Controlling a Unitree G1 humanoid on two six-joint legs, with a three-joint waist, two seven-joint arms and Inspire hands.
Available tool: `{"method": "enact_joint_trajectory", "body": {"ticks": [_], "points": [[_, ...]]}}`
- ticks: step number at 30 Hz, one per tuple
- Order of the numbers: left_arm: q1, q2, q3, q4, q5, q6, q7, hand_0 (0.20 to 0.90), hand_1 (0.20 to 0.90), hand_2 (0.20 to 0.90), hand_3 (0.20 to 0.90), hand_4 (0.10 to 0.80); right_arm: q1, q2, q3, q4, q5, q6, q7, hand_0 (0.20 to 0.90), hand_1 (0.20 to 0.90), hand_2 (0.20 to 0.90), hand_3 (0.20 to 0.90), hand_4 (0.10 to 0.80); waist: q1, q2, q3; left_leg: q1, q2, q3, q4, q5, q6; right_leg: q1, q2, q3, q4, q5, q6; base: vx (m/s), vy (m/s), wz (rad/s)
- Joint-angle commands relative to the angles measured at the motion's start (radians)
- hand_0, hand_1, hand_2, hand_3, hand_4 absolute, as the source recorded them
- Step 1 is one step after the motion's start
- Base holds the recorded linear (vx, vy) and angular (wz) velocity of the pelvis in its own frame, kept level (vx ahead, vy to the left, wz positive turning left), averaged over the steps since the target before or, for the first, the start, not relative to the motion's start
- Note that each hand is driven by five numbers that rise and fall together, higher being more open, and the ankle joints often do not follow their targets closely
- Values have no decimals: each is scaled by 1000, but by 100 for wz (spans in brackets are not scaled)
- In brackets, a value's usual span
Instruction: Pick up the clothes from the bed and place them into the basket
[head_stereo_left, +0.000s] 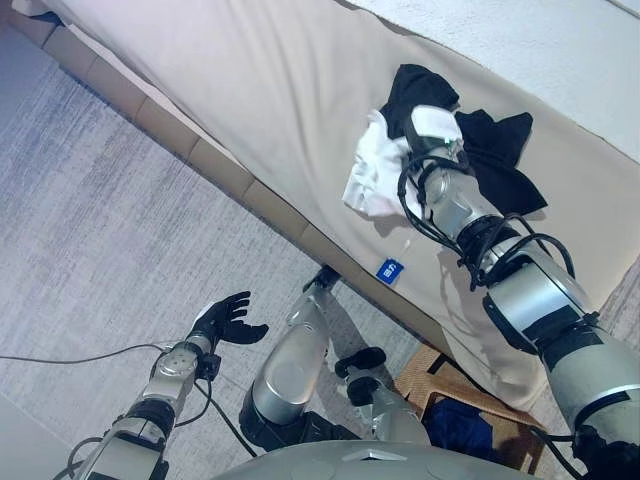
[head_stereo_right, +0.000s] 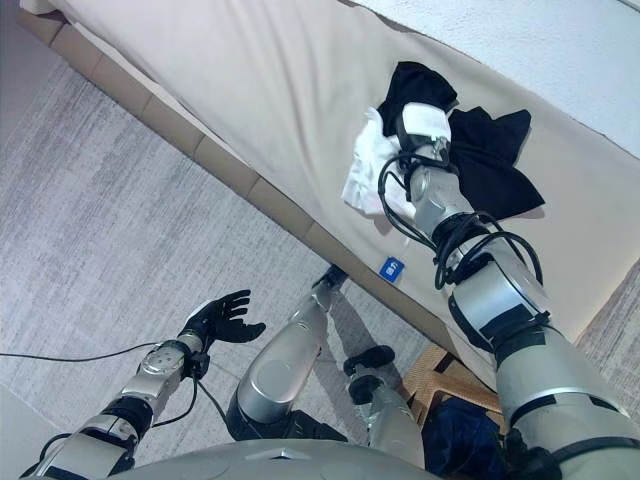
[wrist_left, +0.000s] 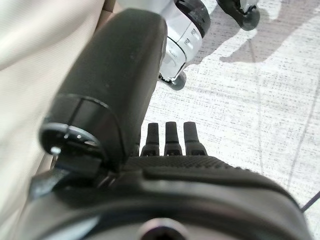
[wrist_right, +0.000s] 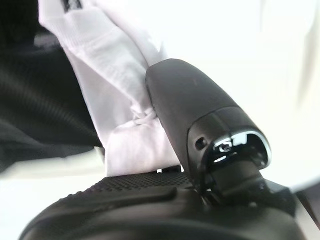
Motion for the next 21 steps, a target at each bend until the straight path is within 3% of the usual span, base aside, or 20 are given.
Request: {"method": "enact_joint_trajectory", "body": {"ticks": [1,8,13,21], "points": [[119,8,-15,9,3,-61,6,900,900,900,900,800,-87,-76,-79,-220,-25,-44,-257,300,300,300,200,100,-28,-17,-51,99,43,106,-69,-85,60,14,11,69,148,-72,-78,46,40,-8],[165,10,-4,48,42,-84,-19,900,900,900,900,800,-83,-243,-188,-342,9,-39,-449,300,300,300,200,100,-53,-37,-142,157,44,125,-98,-87,56,95,23,95,92,-74,-79,92,9,-6],[193,2,12,72,87,-53,-12,900,900,900,900,800,-25,-324,-308,-443,58,-70,-536,300,300,300,200,100,-82,-55,-215,199,24,136,-86,-114,69,143,22,123,61,-56,-67,109,22,-6],[227,-24,42,127,142,16,-2,900,900,900,900,800,92,-321,-354,-541,119,-62,-396,300,300,300,200,100,-131,-54,-316,277,13,165,-84,-145,81,196,24,171,22,-45,-48,106,37,-12]]}}
